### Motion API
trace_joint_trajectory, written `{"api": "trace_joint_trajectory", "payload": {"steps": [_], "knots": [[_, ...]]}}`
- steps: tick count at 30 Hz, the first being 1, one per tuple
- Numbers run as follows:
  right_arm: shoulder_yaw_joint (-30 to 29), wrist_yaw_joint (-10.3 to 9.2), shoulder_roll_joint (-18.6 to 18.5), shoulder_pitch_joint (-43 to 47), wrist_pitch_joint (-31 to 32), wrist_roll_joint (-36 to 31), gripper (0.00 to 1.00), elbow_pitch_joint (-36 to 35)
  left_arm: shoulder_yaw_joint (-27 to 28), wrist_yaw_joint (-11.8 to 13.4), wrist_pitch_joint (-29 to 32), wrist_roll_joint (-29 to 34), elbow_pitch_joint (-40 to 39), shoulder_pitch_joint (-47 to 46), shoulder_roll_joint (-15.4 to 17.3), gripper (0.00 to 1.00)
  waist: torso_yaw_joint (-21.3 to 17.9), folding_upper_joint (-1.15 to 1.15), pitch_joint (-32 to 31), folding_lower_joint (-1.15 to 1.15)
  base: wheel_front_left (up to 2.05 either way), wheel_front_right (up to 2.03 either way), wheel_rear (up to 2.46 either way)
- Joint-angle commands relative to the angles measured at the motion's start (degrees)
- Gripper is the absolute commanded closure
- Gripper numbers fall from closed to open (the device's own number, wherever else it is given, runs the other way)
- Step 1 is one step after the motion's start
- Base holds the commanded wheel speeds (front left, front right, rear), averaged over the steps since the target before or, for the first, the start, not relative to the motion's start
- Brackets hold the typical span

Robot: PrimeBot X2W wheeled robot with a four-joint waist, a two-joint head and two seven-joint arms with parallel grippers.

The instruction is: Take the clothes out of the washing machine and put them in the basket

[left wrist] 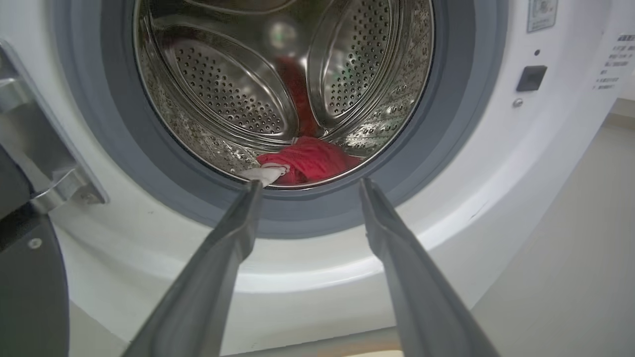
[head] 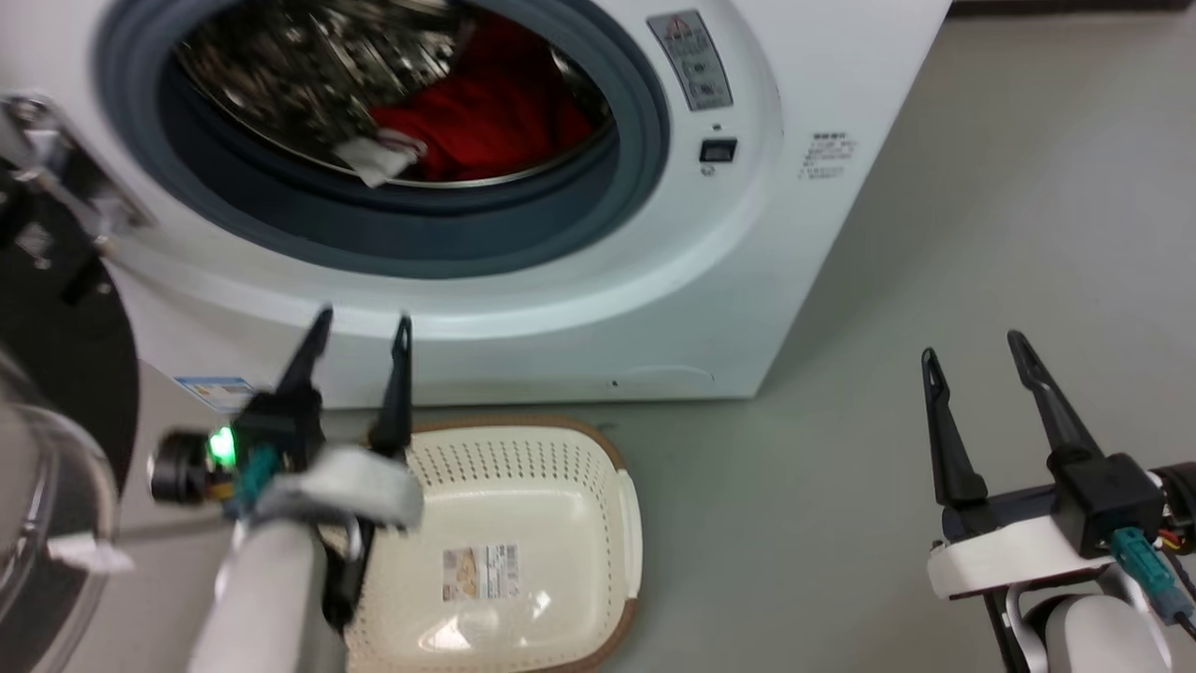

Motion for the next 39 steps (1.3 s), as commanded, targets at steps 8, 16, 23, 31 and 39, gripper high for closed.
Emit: {"api": "trace_joint_trajectory", "payload": {"steps": [8,16,23,31,39], "knots": [[-1.71,-0.04,0.12,-3.29,-0.13,-0.06,0.0,-1.73,-2.66,-3.25,8.95,-2.04,18.48,-25.07,7.78,0.0,-6.29,0.0,10.08,-0.01,0.0,0.0,0.0],[-0.89,-0.04,0.12,-5.49,-0.13,1.5,0.0,-3.39,-12.06,-3.49,20.87,-8.53,28.63,-45.54,14.6,0.0,-9.88,0.0,17.65,-0.01,0.0,0.0,0.0],[1.49,-0.05,0.13,-6.56,-0.14,3.01,0.0,-3.92,-17.34,-3.51,29.16,-14.31,33.54,-55.85,18.79,0.0,-13.06,0.0,21.73,-0.01,0.0,0.0,0.0],[3.11,-0.05,0.12,-6.96,-0.14,4.66,0.0,-4.54,-20.77,-3.52,33.53,-16.8,38.03,-63.95,23.75,0.0,-16.47,0.0,24.92,-0.01,0.0,0.0,0.0],[3.91,-0.05,0.12,-6.89,-0.13,5.5,0.0,-5.4,-22.26,-3.52,33.22,-16.63,41.49,-67.75,26.48,0.0,-17.98,0.0,27.32,-0.01,0.0,0.0,0.0]]}}
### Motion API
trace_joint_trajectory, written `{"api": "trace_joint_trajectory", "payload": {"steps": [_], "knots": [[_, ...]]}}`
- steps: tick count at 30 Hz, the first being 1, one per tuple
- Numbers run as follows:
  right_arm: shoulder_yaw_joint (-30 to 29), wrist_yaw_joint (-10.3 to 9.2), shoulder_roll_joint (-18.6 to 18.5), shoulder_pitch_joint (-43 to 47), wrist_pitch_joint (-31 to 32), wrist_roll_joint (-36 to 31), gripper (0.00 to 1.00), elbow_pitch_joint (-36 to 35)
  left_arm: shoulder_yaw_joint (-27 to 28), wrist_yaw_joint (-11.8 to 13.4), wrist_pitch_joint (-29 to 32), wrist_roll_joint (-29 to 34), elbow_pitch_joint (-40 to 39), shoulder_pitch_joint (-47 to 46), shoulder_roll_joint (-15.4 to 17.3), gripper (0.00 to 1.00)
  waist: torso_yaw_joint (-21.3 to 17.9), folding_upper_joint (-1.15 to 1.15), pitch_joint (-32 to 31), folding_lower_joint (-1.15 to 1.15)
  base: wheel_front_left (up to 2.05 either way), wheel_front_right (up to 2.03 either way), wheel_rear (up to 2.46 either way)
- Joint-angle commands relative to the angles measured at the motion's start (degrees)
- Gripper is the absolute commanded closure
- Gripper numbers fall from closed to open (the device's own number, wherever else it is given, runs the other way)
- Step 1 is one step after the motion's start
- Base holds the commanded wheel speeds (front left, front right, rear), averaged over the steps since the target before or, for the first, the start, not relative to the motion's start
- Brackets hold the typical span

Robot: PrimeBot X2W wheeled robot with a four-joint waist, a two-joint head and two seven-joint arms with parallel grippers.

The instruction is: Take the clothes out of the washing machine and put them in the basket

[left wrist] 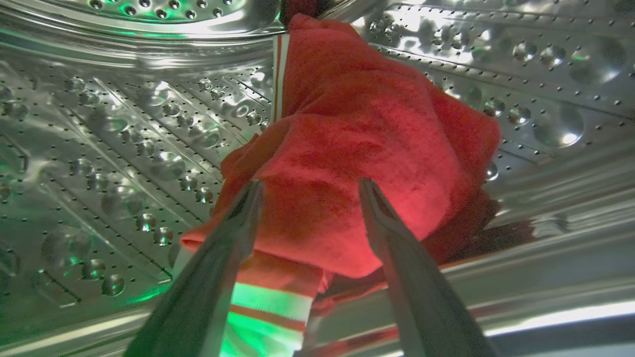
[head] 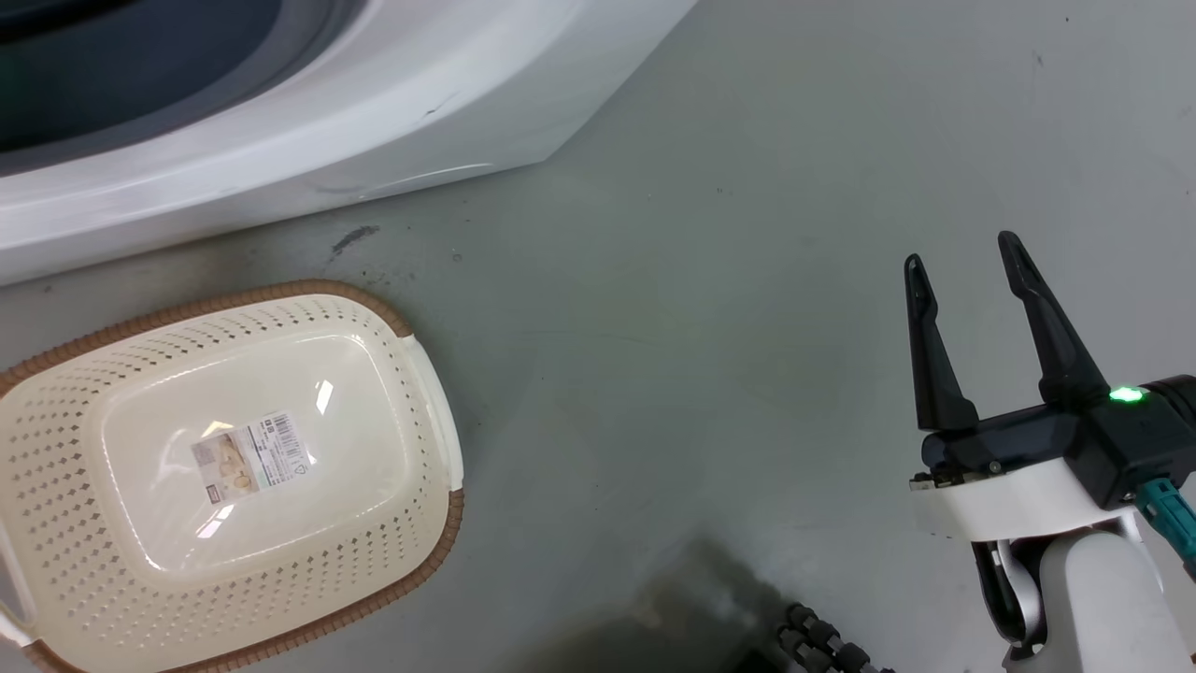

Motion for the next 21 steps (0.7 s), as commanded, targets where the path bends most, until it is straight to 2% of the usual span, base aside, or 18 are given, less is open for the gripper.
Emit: {"api": "trace_joint_trajectory", "payload": {"steps": [1,13,14,15,21], "knots": [[0.07,-0.06,0.15,-0.73,-0.14,0.46,0.0,-0.29,-0.39,-0.05,-0.28,0.32,0.24,-0.71,-0.02,0.0,-0.19,0.0,0.36,-0.01,0.0,0.0,0.0],[0.68,-0.06,0.16,-0.58,-0.13,0.93,0.0,-0.22,-3.91,-0.05,-0.55,-0.02,2.87,-2.29,0.11,0.0,-0.93,0.0,2.17,-0.01,0.0,0.0,0.0],[0.72,-0.05,0.15,-0.52,-0.14,1.03,0.0,-0.28,-4.2,-0.06,-0.36,-0.26,3.05,-2.25,0.01,0.54,-1.0,0.0,2.31,-0.01,0.0,0.0,0.0],[0.71,-0.05,0.16,-0.48,-0.14,1.08,0.0,-0.34,-4.36,-0.05,-0.24,-0.57,3.08,-2.36,0.07,1.0,-1.02,0.0,2.44,-0.01,0.0,0.0,0.0],[0.36,-0.06,0.15,-0.17,-0.14,1.24,0.0,-0.4,-5.25,-0.05,-2.06,-1.54,3.18,-3.29,0.53,1.0,-0.77,0.0,3.0,-0.01,0.0,0.0,0.0]]}}
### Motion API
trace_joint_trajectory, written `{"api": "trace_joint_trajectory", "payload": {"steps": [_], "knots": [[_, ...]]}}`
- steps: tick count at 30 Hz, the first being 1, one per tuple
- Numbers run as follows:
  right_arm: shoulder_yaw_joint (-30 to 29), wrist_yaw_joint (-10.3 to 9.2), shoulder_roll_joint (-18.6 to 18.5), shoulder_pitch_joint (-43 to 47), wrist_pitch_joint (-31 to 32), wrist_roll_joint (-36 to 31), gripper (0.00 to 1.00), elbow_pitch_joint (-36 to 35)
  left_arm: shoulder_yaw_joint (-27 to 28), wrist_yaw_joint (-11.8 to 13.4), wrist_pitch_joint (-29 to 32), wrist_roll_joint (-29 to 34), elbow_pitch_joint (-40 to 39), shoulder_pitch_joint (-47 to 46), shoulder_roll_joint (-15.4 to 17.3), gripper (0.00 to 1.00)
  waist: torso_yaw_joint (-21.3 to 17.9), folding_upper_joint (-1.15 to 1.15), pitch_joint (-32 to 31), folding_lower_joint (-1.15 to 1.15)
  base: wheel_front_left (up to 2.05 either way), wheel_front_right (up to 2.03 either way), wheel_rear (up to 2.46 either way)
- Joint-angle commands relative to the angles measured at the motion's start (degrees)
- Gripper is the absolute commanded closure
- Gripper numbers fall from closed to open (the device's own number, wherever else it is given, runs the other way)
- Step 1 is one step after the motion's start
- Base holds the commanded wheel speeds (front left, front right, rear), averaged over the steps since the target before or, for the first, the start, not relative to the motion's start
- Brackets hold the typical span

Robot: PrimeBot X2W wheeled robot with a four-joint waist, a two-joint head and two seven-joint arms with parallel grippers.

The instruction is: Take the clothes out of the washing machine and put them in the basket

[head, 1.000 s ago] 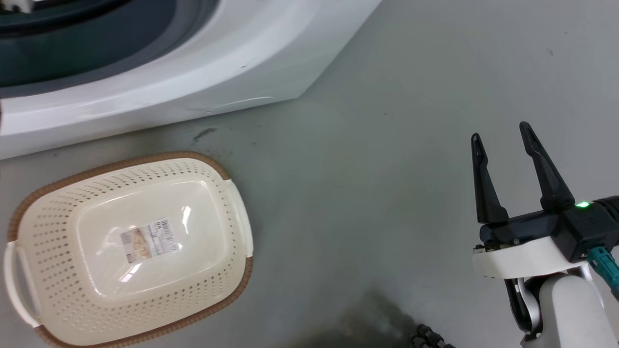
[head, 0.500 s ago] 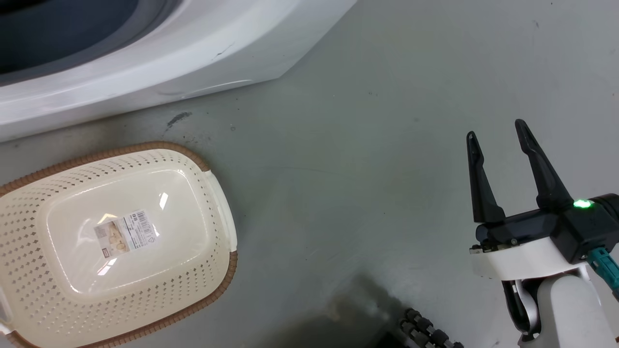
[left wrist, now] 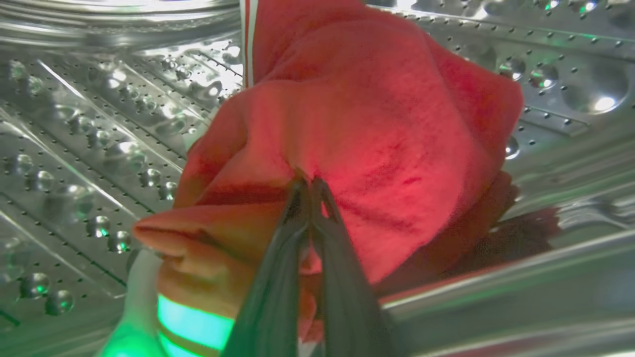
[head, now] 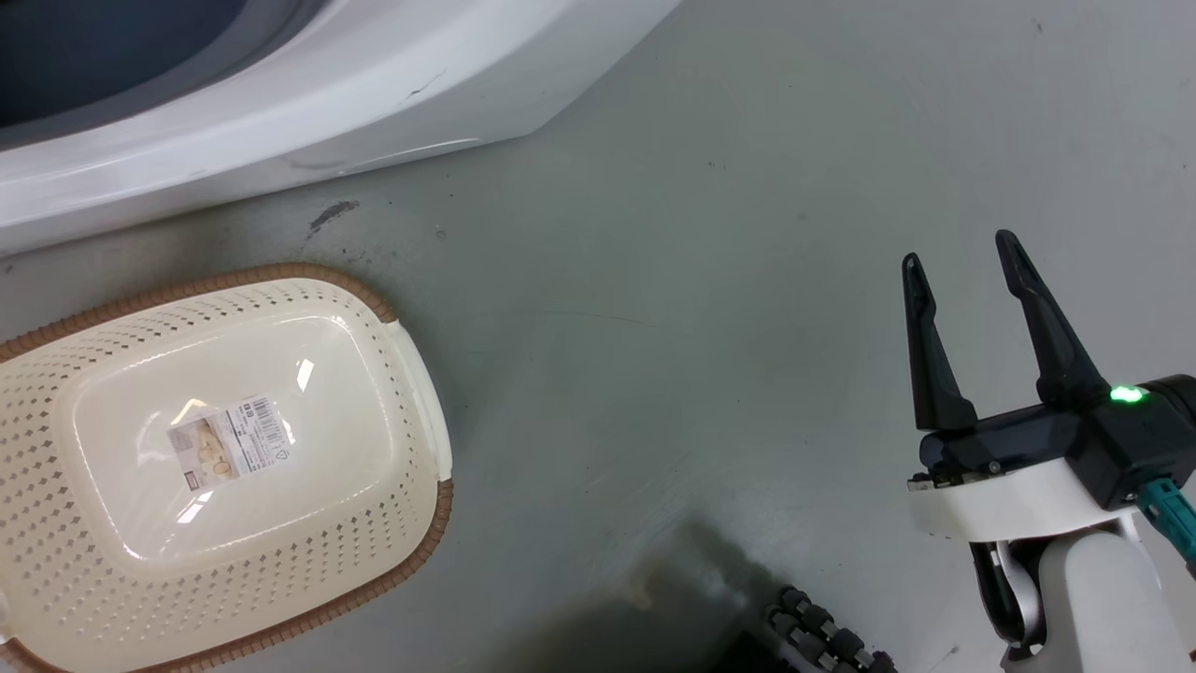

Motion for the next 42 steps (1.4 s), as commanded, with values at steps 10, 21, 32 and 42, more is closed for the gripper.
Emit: {"api": "trace_joint_trajectory", "payload": {"steps": [10,21,32,42], "knots": [[-0.39,-0.05,0.14,-1.28,-0.13,-0.55,0.0,0.57,-0.73,0.22,-6.04,-0.7,0.53,-1.86,-1.67,1.0,2.17,0.0,-0.67,0.0,0.0,0.0,0.0],[-1.81,-0.05,0.13,-1.73,-0.14,-2.48,0.0,1.2,-1.36,0.14,-12.47,-2.43,2.19,1.29,-5.68,1.0,6.12,0.0,-4.9,0.0,0.0,0.0,0.0],[-3.35,-0.04,0.12,0.05,-0.14,-4.22,0.0,2.44,-2.53,0.02,-22.51,-4.24,2.74,8.01,-9.69,1.0,10.04,0.0,-12.01,0.0,0.0,0.0,0.0],[-4.59,-0.04,0.12,2.57,-0.14,-5.05,0.0,3.55,-1.45,1.08,-31.09,-5.79,0.5,15.47,-12.04,1.0,12.9,0.0,-19.23,0.0,0.0,0.0,0.0]]}}
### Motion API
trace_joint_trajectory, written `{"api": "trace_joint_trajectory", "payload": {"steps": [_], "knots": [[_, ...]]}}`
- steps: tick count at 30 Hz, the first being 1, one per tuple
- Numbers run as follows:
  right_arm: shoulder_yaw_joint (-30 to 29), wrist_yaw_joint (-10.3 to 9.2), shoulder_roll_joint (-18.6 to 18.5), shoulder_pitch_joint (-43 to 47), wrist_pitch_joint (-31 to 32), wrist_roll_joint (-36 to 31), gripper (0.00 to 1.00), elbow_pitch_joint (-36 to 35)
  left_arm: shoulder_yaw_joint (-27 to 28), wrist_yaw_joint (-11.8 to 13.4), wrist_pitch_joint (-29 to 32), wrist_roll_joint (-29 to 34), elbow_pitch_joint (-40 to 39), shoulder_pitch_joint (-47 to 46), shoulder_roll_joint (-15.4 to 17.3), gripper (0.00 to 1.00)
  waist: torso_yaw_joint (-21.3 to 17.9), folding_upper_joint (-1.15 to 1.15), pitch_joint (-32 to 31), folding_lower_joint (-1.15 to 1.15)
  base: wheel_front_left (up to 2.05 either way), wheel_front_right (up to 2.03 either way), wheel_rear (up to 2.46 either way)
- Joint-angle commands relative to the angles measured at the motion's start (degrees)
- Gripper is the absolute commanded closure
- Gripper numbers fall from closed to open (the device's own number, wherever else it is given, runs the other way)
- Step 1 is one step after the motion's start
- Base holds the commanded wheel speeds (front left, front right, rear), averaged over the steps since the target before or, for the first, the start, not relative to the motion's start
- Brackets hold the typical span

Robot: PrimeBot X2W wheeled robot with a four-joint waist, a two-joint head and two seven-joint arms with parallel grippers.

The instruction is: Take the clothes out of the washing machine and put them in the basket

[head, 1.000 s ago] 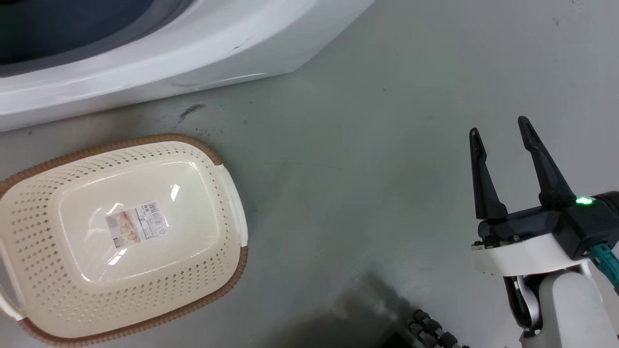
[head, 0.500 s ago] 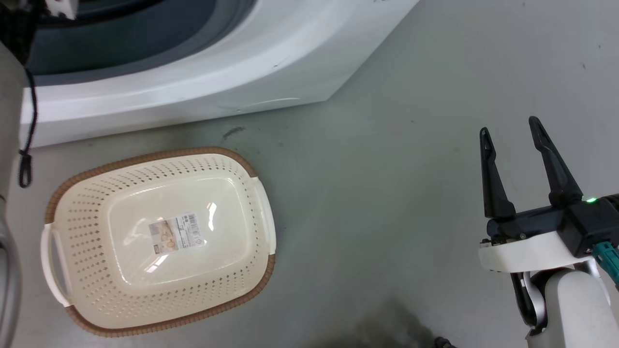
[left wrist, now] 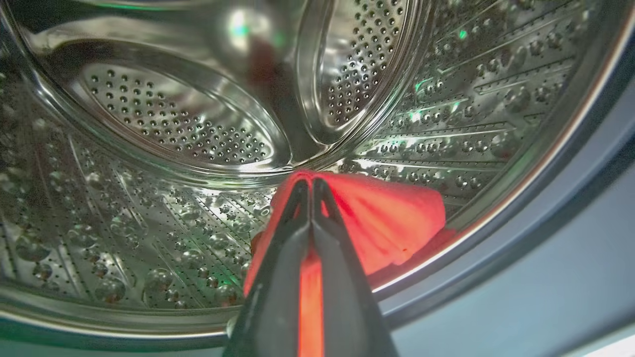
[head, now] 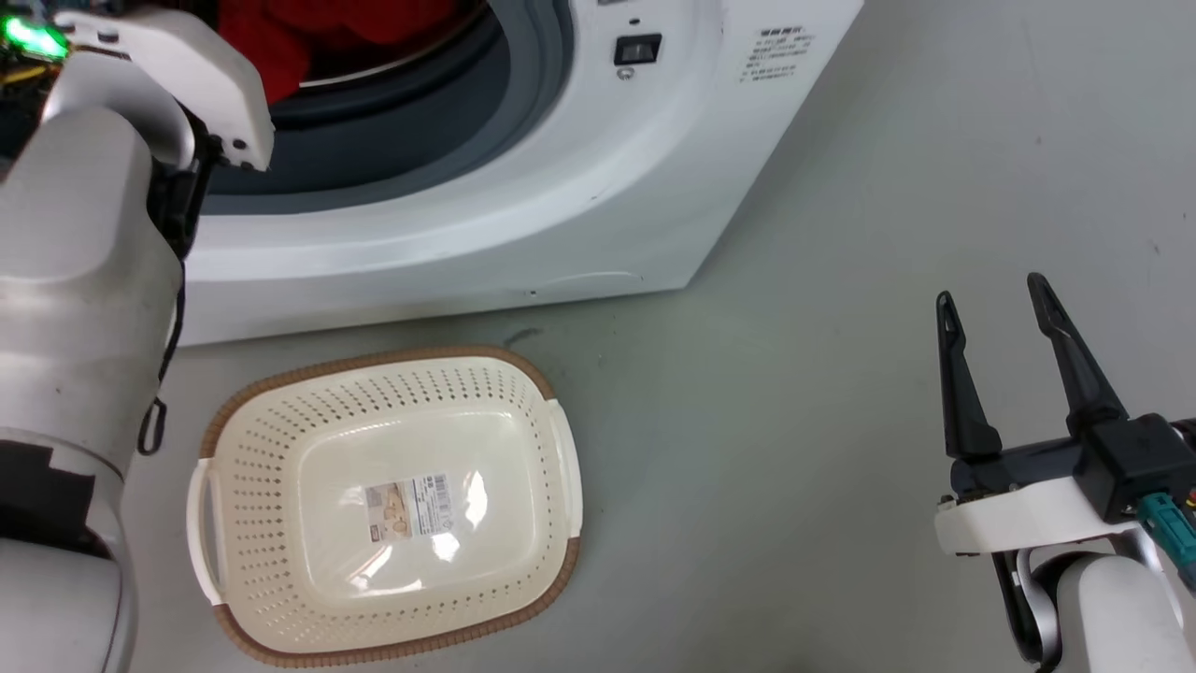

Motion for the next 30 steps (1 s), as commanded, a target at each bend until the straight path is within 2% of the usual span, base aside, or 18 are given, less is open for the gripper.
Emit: {"api": "trace_joint_trajectory", "payload": {"steps": [1,3,11,18,23,30], "knots": [[-0.05,-0.04,0.1,0.49,-0.14,-0.23,0.0,0.05,0.24,0.19,-0.32,-0.11,-0.44,0.49,-0.24,1.0,0.97,0.0,-1.55,0.01,0.0,0.0,0.0],[-0.15,-0.04,0.1,0.86,-0.14,-0.18,0.0,0.24,0.83,0.93,-0.7,-0.24,-2.16,2.17,-0.17,1.0,1.39,0.0,-2.74,0.01,0.0,0.0,0.0],[-0.03,-0.04,0.09,2.4,-0.13,-0.47,0.0,0.9,6.07,4.67,-0.91,2.25,-19.71,12.64,1.42,1.0,2.86,0.0,-6.38,0.01,0.0,0.0,0.0],[-0.72,-0.04,0.1,3.21,-0.13,-0.43,0.0,1.38,10.12,6.59,-0.92,5.12,-32.12,20.47,0.87,1.0,3.96,0.0,-8.6,0.01,0.0,0.0,0.0],[-1.65,-0.04,0.09,4.41,-0.13,-0.35,0.0,1.89,12.46,6.69,-0.86,7.35,-40.7,26.66,-0.37,1.0,5.6,0.0,-10.57,0.01,0.0,0.0,0.0],[-2.27,-0.04,0.09,5.61,-0.14,-0.51,0.0,2.45,13.21,5.72,-0.86,8.88,-47.07,34.15,-1.35,1.0,7.36,0.0,-13.71,0.01,0.0,0.0,0.0]]}}
